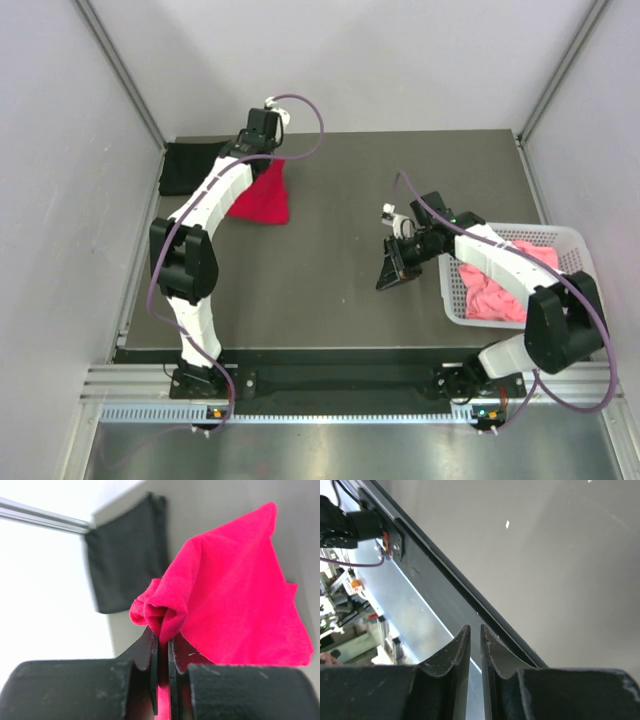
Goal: Fold and stack the t-shirts
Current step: Neatly place the folded tshirt to the corner
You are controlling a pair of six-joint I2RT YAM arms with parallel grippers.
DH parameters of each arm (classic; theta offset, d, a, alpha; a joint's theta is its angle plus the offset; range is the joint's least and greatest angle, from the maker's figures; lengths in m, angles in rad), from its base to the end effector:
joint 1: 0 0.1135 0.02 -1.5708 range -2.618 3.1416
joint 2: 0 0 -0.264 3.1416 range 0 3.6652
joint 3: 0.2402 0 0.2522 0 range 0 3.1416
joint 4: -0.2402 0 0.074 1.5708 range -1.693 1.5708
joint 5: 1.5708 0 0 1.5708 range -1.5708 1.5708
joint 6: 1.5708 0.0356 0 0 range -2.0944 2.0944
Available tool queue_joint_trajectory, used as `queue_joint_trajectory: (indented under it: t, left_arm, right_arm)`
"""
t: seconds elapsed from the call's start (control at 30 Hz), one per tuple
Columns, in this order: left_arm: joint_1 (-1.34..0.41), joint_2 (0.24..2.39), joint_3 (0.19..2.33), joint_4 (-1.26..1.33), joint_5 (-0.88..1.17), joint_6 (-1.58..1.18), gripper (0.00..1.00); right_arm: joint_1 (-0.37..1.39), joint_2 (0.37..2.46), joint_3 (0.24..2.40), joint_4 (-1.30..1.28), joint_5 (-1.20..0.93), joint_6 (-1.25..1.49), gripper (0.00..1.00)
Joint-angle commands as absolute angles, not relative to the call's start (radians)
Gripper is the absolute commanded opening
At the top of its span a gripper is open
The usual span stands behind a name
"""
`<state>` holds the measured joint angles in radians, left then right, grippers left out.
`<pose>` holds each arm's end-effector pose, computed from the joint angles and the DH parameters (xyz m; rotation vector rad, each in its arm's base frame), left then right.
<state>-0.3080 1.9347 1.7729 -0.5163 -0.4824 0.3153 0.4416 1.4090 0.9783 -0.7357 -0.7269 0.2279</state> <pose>0.4315 -0.1199 0.3138 0.4275 2.1706 0.5443 0.2292 0.1345 0.2338 -0.5095 2.7280 1.1803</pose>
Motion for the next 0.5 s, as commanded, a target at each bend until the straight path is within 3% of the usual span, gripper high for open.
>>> queue_joint_trajectory:
  t: [0.0, 0.47]
  left_arm:
    - [-0.292, 1.959, 1.865, -0.428, -0.601, 0.486, 0.0]
    - [-0.209, 2.072, 1.939, -0.195, -0.678, 0.725, 0.0]
  right_arm:
    - [0.457, 1.459, 1.04, -0.755, -0.726, 0.199, 0.15]
    - [0.453, 1.646, 1.153, -0.804, -0.727, 0.169, 0.14]
